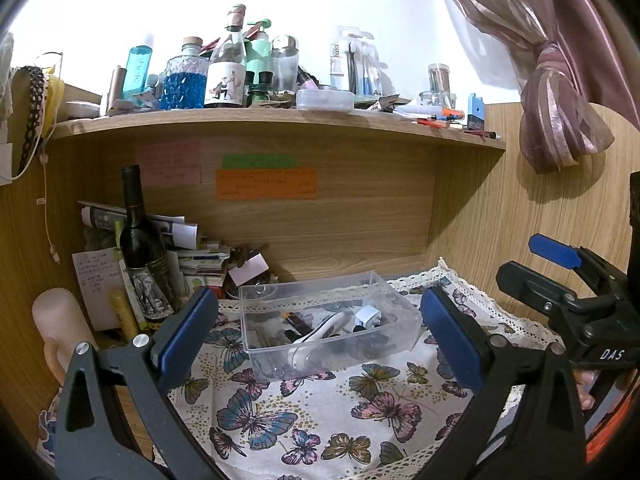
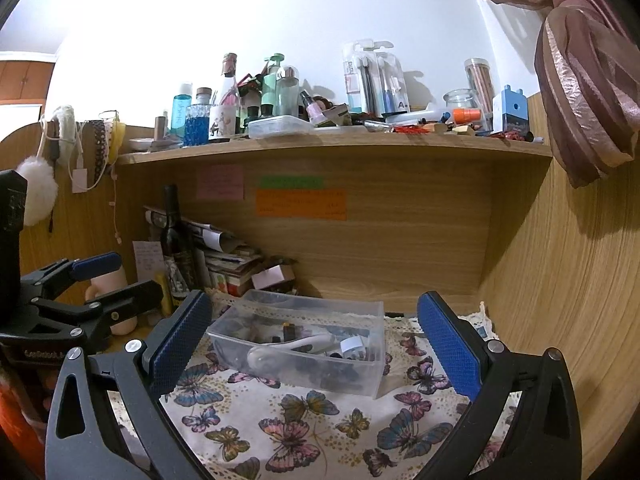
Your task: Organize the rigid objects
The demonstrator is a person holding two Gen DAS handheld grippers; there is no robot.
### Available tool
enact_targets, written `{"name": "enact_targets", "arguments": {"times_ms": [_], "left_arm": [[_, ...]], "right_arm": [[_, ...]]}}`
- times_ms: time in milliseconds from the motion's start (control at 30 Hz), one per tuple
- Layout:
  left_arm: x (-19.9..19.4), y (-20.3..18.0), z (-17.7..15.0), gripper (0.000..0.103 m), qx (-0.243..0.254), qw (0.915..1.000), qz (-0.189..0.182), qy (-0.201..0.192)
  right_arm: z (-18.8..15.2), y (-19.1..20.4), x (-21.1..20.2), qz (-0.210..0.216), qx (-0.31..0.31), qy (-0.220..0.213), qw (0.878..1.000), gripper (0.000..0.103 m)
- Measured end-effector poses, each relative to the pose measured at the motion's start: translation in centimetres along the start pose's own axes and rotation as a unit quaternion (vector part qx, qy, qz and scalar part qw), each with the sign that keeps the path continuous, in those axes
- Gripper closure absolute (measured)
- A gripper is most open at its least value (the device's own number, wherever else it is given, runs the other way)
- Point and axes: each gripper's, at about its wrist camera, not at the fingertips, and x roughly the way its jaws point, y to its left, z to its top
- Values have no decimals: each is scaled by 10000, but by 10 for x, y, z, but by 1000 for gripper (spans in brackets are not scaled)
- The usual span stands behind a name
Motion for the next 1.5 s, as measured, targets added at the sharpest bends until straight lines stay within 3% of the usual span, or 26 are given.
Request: {"name": "enact_targets", "arguments": {"times_ms": [1500], "left_arm": [[13, -1, -4, 0, -173, 9998, 14, 58]], "right_arm": [[-5, -2, 16, 4, 56, 211, 9998, 0]]}}
